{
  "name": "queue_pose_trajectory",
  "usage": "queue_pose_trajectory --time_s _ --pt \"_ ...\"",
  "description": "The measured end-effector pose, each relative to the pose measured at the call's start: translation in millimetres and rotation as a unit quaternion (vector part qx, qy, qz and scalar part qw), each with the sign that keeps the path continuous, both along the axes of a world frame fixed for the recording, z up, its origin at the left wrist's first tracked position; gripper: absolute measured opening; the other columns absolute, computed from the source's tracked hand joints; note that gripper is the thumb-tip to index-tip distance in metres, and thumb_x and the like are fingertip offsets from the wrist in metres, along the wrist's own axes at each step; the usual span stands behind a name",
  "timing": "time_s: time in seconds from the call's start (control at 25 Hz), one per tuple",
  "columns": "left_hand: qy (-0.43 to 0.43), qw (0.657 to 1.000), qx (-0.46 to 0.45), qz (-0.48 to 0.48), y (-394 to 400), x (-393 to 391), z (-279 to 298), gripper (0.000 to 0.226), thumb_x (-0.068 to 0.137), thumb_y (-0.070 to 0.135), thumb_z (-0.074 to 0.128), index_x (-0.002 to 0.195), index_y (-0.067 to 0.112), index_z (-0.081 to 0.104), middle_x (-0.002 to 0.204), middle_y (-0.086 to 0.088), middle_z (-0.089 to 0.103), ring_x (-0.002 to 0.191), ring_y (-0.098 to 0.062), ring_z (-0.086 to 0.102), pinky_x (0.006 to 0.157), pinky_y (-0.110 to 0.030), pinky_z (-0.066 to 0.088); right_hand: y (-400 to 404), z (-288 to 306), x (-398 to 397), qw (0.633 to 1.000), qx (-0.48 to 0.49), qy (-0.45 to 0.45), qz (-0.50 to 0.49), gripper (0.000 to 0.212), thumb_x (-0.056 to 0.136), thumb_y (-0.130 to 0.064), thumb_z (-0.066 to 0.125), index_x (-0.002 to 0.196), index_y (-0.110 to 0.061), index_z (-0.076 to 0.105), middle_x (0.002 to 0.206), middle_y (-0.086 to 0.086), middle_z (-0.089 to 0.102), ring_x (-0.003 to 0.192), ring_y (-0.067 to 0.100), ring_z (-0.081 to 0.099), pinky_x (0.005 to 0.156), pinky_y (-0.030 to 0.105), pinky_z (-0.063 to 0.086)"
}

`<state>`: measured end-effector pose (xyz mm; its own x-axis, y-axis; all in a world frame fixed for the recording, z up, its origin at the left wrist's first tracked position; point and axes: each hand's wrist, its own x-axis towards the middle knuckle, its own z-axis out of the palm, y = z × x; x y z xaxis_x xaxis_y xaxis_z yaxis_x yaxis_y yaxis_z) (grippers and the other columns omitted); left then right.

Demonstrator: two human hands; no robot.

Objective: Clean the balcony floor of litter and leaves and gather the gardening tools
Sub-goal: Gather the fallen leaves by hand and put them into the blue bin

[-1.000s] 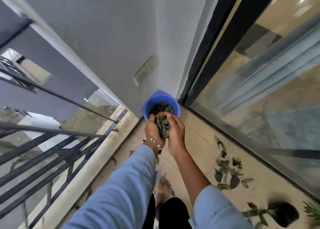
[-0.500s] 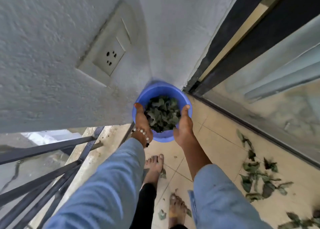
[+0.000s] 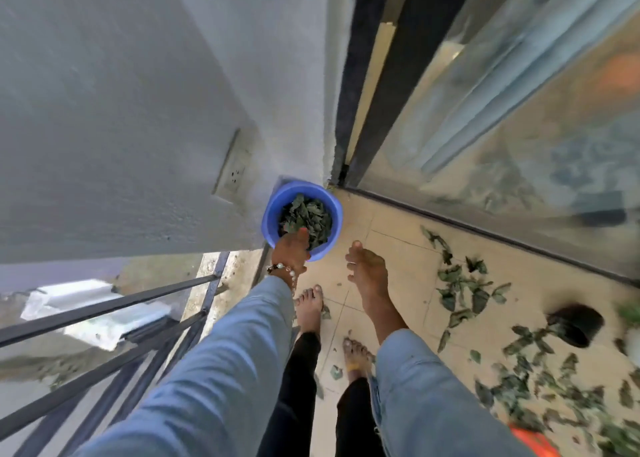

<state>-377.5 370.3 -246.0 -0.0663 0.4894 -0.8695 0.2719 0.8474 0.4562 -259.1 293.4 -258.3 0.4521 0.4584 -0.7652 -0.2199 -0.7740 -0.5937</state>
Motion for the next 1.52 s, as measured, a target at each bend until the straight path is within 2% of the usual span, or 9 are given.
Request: queue_pose_trajectory --time_s 0.12,0.2,0.36,0.6,0.8,0.96,1.12,1.4,1.52 --pt "0.057 0.967 0.094 -0.229 -28.0 22.7 78.1 0.021 0.095 0.019 0.052 0.106 0.014 0.069 0.118 -0.015 0.066 0.111 -0.035 0.061 0.096 -0.041 0.048 -45.6 81.9 20.5 0.987 0.008 -0.108 0.118 0.04 0.097 -0.038 0.05 0.083 -0.006 0.068 0.079 0.013 0.068 0.081 0.031 0.061 0.076 0.034 0.044" --pt "0.092 0.905 0.149 -0.387 -40.4 40.1 110.0 0.023 0.096 0.018 0.051 0.107 0.013 0.07 0.115 -0.011 0.067 0.11 -0.033 0.059 0.09 -0.03 0.046 -73.8 113.3 35.0 0.97 0.002 -0.174 0.168 0.037 0.098 -0.032 0.048 0.092 -0.001 0.067 0.08 0.015 0.068 0.083 0.032 0.062 0.071 0.032 0.043" --pt "0.081 0.781 0.21 -0.583 -84.8 87.9 159.0 0.022 0.095 0.021 0.052 0.111 0.016 0.066 0.113 -0.012 0.068 0.104 -0.032 0.062 0.086 -0.03 0.048 -153.0 166.3 61.0 0.948 -0.053 -0.274 0.15 0.036 0.099 -0.034 0.044 0.101 -0.007 0.066 0.097 0.015 0.068 0.095 0.034 0.06 0.073 0.035 0.046" --pt "0.065 0.529 0.287 -0.796 -190.5 161.2 199.5 0.03 0.095 0.031 0.048 0.122 0.022 0.06 0.119 -0.014 0.063 0.107 -0.034 0.062 0.092 -0.037 0.049 -287.6 203.3 62.9 0.931 -0.148 -0.333 0.014 0.034 0.1 -0.034 0.037 0.104 -0.011 0.061 0.103 0.012 0.065 0.1 0.033 0.058 0.079 0.035 0.045" --pt "0.015 0.333 0.327 -0.884 -340.5 210.3 215.8 0.033 0.098 0.031 0.046 0.127 0.02 0.056 0.125 -0.012 0.062 0.113 -0.033 0.058 0.095 -0.036 0.047 -450.6 216.1 47.6 0.912 -0.192 -0.328 -0.155 0.03 0.099 -0.033 0.04 0.099 -0.011 0.06 0.106 0.014 0.065 0.101 0.035 0.058 0.079 0.038 0.046" --pt "-0.025 0.277 0.334 -0.901 -471.4 227.2 217.0 0.031 0.096 0.03 0.048 0.124 0.019 0.058 0.118 -0.012 0.066 0.108 -0.032 0.061 0.091 -0.034 0.049 -584.6 220.6 28.5 0.883 -0.225 -0.325 -0.251 0.029 0.097 -0.03 0.041 0.095 -0.01 0.062 0.102 0.015 0.066 0.099 0.037 0.059 0.073 0.038 0.046" --pt "-0.05 0.193 0.347 -0.917 -612.5 229.1 219.3 0.032 0.098 0.029 0.047 0.124 0.015 0.059 0.12 -0.015 0.064 0.111 -0.033 0.059 0.089 -0.035 0.049 -717.4 219.5 8.3 0.848 -0.279 -0.315 -0.323 0.024 0.095 -0.024 0.042 0.096 -0.01 0.062 0.103 0.015 0.065 0.099 0.037 0.059 0.075 0.038 0.047" --pt "-0.09 0.078 0.365 -0.923 -762.7 249.2 215.2 0.034 0.096 0.023 0.048 0.127 0.013 0.057 0.124 -0.017 0.06 0.113 -0.032 0.058 0.092 -0.036 0.048 -839.8 212.9 -6.4 0.804 -0.302 -0.291 -0.422 0.032 0.096 -0.035 0.046 0.101 -0.009 0.064 0.097 0.015 0.065 0.093 0.037 0.059 0.074 0.036 0.048" --pt "-0.082 0.039 0.368 -0.925 -816.2 274.1 212.8 0.033 0.096 0.024 0.046 0.125 0.013 0.058 0.121 -0.017 0.061 0.11 -0.034 0.059 0.089 -0.038 0.05 -875.8 209.5 -1.6 0.79 -0.304 -0.266 -0.461 0.032 0.096 -0.038 0.046 0.11 -0.013 0.061 0.104 0.012 0.064 0.099 0.033 0.058 0.08 0.038 0.049"
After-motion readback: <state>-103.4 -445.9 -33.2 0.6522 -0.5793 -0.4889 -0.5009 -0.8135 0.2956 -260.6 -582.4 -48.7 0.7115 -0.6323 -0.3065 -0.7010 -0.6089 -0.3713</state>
